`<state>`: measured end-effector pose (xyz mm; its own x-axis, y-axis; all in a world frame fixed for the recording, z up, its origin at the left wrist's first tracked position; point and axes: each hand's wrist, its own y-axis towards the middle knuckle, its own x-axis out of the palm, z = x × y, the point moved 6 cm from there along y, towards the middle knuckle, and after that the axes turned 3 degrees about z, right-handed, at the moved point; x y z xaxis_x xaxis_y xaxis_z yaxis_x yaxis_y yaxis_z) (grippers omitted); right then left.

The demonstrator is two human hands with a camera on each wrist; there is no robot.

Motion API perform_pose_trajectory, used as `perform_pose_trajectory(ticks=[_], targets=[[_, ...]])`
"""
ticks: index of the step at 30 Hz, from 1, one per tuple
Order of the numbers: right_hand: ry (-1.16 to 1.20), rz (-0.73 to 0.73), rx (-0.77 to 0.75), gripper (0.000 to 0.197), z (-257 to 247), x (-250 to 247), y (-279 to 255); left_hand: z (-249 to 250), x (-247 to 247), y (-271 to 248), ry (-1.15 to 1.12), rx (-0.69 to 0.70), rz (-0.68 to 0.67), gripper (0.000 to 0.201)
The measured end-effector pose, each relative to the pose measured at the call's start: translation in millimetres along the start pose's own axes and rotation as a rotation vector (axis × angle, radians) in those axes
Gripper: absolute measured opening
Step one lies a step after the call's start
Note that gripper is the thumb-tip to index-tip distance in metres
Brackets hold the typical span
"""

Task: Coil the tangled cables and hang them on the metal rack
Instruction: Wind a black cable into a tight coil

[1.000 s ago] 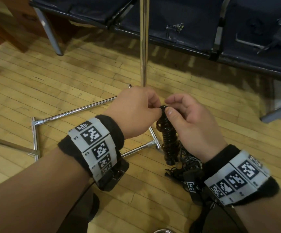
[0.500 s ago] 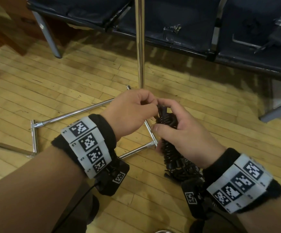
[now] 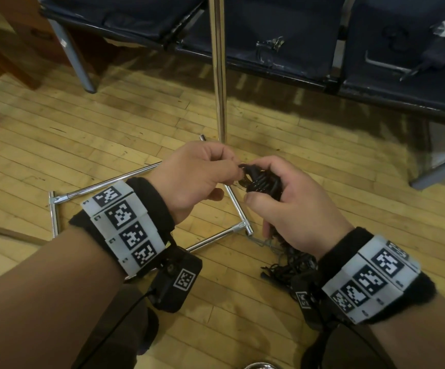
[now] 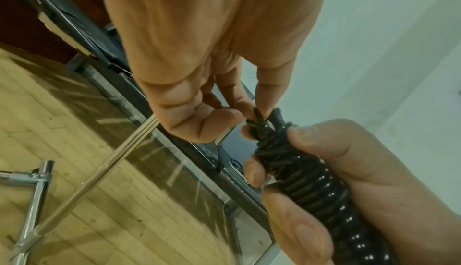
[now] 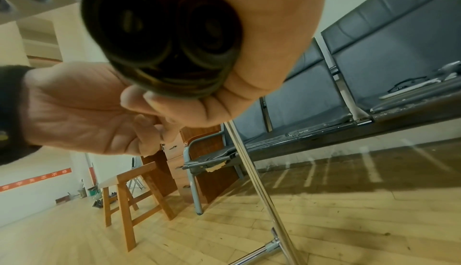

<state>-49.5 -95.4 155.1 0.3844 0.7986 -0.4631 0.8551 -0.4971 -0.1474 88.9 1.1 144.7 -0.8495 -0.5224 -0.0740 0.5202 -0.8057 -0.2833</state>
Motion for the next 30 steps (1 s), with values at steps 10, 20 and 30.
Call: perform_pose_trajectory(ticks=[10,20,30], targets=[[-0.152,-0.012,-0.004,0.032,4.3,4.4,2.8,-12.5,7.0,-3.9,-0.165,-0.043,-0.07,0.027],[0.009,0.01,0.018,0.033,2.7,5.9,4.3,-15.7,-1.5,-5.1,-0.244,-0.064,0.067,0.014],[-0.076,0.044,-0.042,0.04,0.7,11.7,3.2,-14.9,-3.5,-7.4,-0.155,-0.103,0.159,0.015]])
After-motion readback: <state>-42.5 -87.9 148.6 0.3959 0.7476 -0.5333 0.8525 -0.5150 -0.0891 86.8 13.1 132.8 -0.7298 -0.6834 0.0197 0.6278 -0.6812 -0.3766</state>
